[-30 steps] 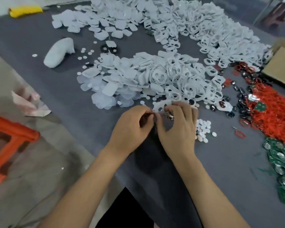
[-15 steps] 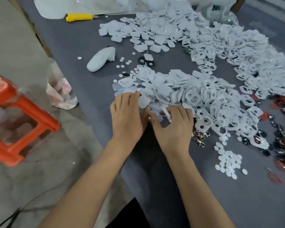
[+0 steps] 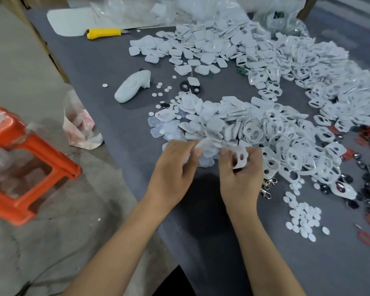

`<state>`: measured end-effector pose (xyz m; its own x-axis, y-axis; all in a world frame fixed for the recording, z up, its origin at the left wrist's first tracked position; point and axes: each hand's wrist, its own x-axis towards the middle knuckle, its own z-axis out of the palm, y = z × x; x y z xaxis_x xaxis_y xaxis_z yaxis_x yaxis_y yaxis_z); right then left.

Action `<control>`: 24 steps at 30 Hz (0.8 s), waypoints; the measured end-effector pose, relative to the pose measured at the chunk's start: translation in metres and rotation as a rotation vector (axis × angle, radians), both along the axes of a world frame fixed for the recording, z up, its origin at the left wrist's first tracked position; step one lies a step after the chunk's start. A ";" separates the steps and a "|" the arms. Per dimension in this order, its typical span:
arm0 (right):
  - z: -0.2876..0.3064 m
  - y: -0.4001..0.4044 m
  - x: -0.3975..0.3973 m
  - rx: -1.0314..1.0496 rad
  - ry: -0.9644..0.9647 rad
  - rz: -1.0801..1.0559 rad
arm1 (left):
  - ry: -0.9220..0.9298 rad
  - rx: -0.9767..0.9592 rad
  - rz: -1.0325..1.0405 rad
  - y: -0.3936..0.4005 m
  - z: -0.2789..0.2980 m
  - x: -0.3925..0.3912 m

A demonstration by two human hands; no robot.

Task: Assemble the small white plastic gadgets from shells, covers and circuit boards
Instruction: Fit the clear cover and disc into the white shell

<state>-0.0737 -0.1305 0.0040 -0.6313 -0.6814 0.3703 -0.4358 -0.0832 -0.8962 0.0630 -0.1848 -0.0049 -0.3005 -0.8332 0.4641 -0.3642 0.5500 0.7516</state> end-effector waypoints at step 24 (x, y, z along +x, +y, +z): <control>-0.006 0.021 -0.002 0.130 0.209 0.266 | -0.046 0.007 -0.180 0.014 0.003 0.006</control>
